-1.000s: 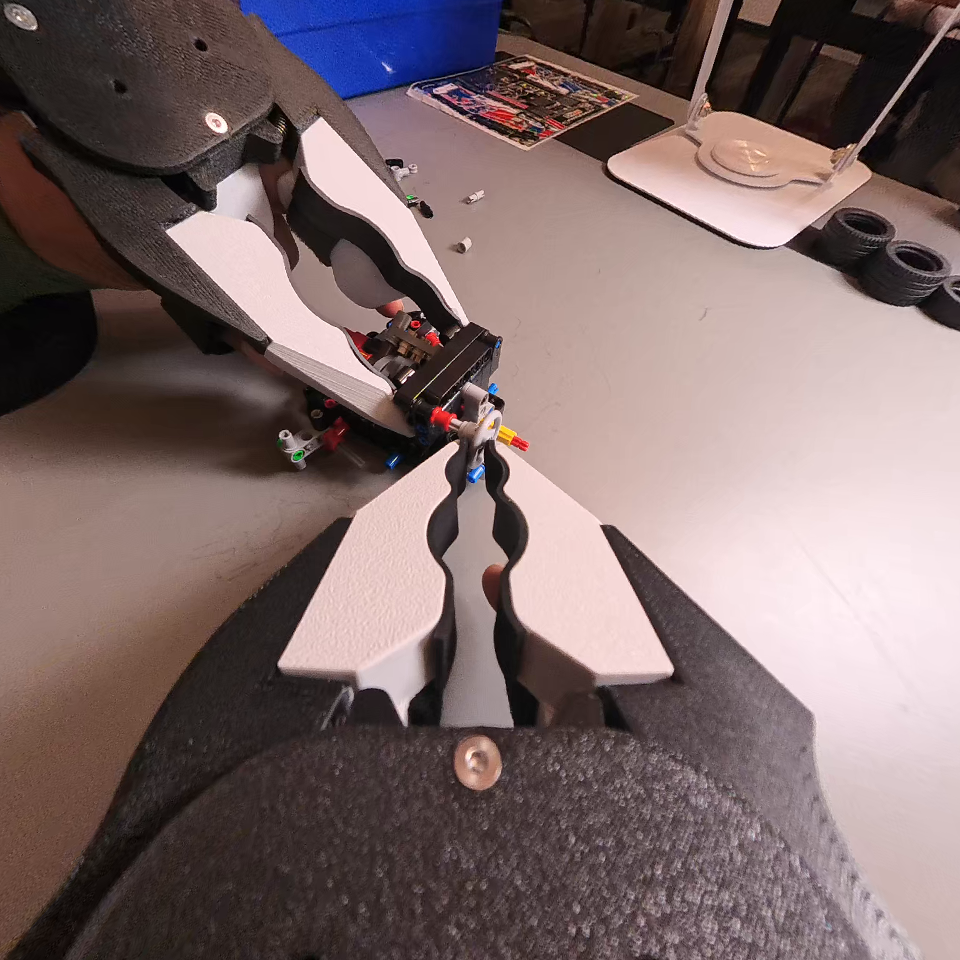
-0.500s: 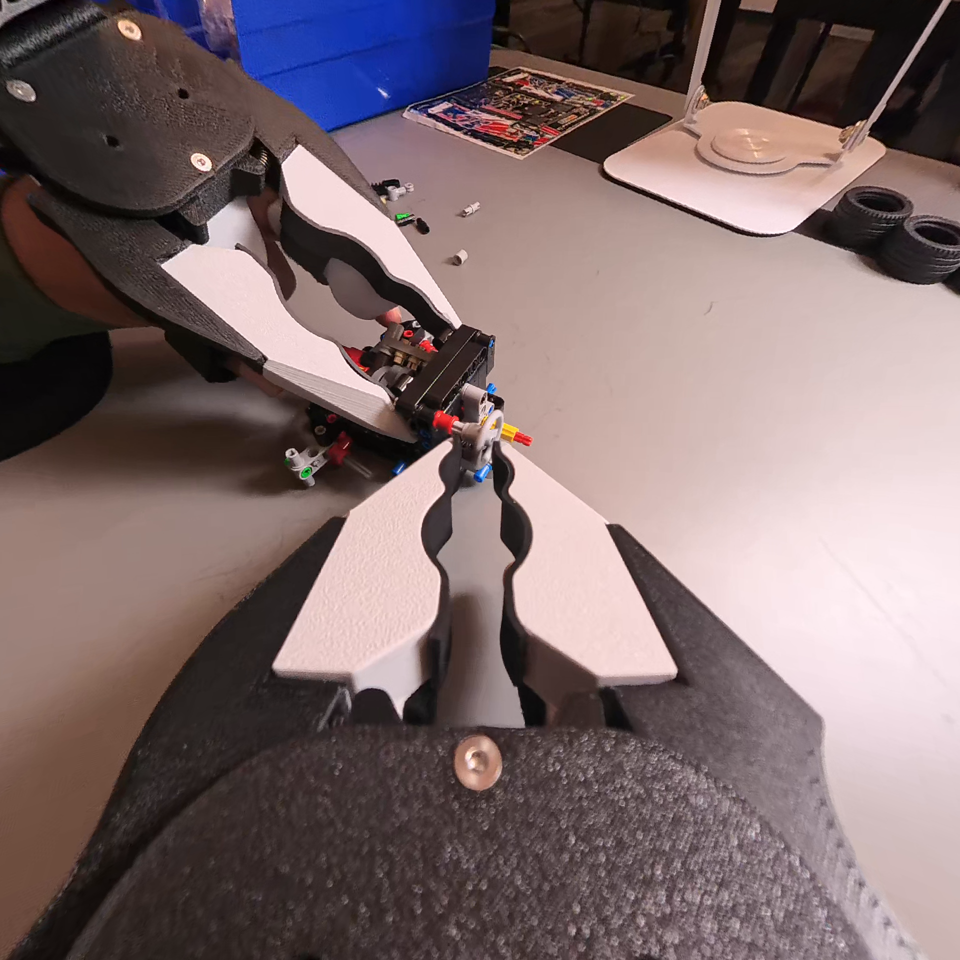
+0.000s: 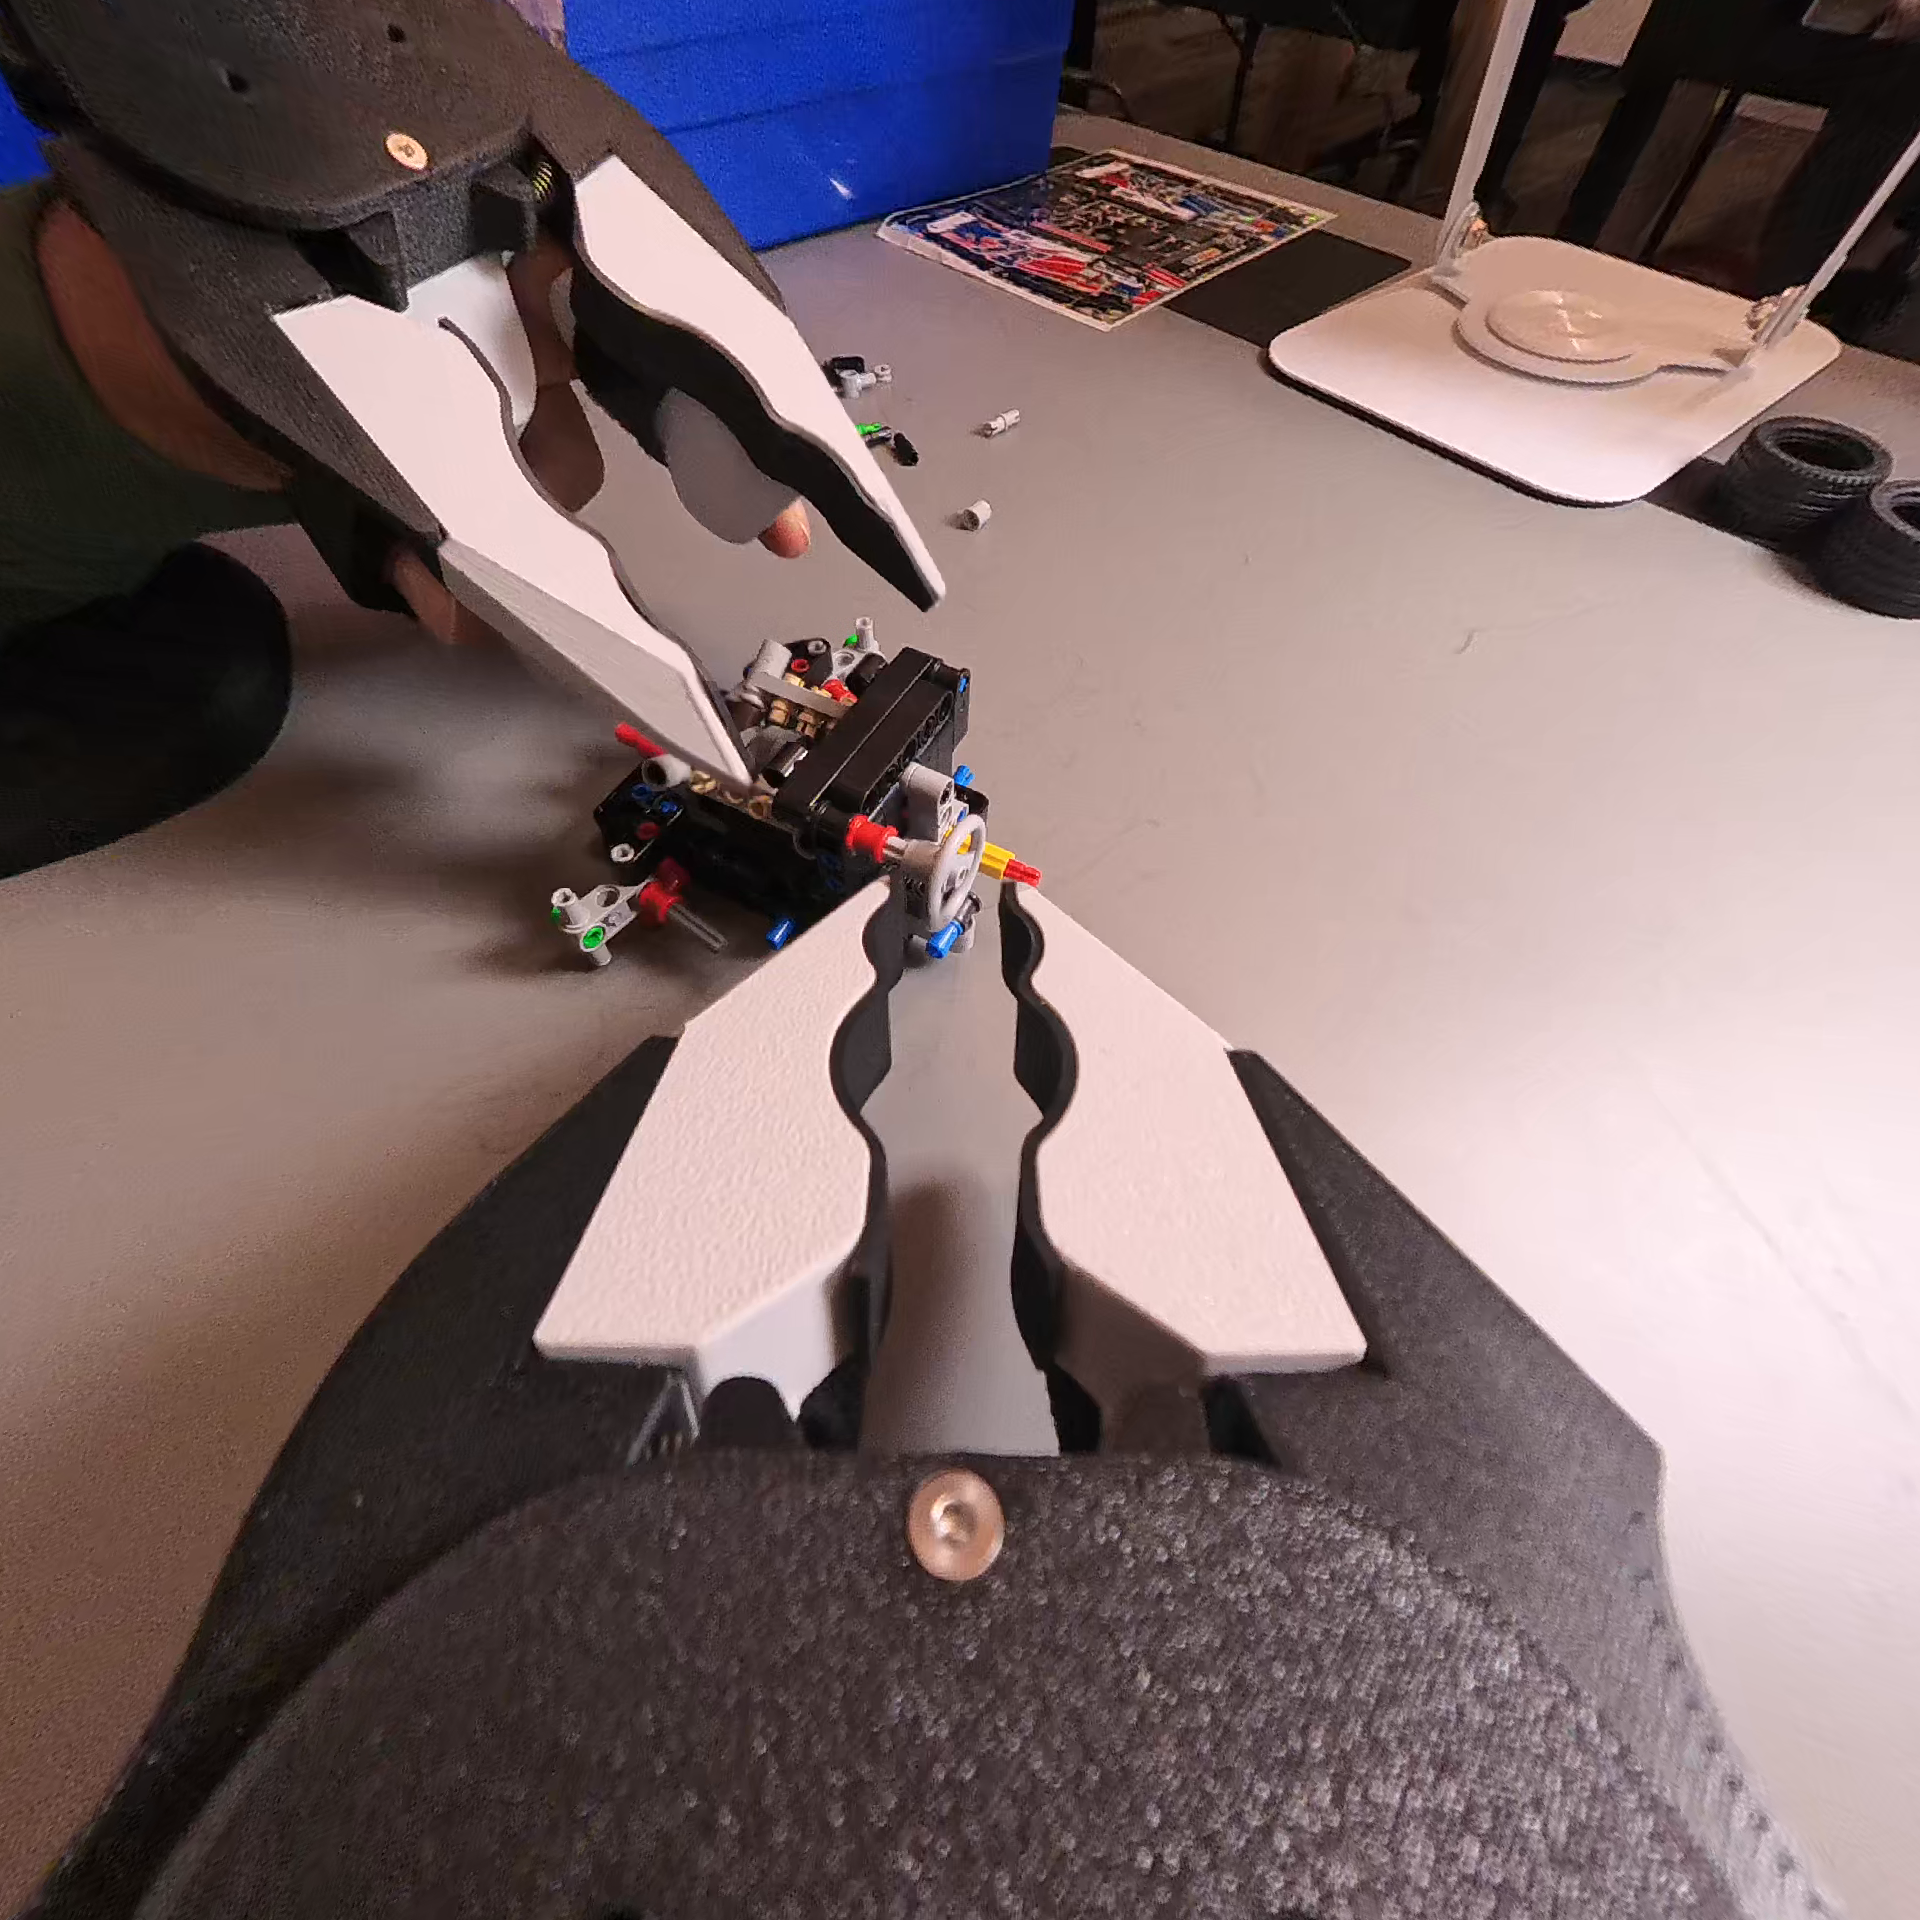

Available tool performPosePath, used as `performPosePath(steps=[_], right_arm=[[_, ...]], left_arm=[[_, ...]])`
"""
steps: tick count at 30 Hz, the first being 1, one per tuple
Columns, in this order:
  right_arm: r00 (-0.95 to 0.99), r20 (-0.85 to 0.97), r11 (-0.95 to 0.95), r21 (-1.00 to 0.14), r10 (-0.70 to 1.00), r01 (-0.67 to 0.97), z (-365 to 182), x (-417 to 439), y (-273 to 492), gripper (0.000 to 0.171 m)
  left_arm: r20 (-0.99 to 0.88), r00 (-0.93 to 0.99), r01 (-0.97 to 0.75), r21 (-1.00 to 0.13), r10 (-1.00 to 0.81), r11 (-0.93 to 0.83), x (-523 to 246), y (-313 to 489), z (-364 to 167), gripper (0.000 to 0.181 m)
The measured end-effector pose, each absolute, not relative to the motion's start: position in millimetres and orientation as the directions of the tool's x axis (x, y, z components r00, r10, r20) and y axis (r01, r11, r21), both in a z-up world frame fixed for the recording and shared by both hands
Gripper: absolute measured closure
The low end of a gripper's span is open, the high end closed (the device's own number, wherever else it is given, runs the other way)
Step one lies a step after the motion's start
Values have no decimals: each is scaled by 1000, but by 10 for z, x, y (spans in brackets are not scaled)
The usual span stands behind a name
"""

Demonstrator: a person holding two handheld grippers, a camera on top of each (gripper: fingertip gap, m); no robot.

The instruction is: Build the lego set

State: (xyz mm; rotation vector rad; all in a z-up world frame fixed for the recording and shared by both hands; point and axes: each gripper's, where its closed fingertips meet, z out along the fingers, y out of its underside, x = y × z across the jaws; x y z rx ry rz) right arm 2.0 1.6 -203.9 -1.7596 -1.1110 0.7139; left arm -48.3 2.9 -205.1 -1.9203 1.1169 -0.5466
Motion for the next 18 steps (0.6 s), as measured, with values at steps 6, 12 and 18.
performPosePath(steps=[6, 12, 18], right_arm=[[416, 4, -175, -904, 909, 391, -2051, -26, -40, 152], [426, 7, -179, -900, 905, 396, -2054, -84, -74, 146], [451, 20, -185, -895, 892, 406, -2058, -103, -91, 137]], left_arm=[[-6, 499, -482, -833, -866, -272, -467, -22, -2081, 121], [-96, 505, -536, -814, -858, -224, -379, -8, -2148, 130], [-138, 540, -550, -805, -830, -224, -363, 36, -2176, 130]])
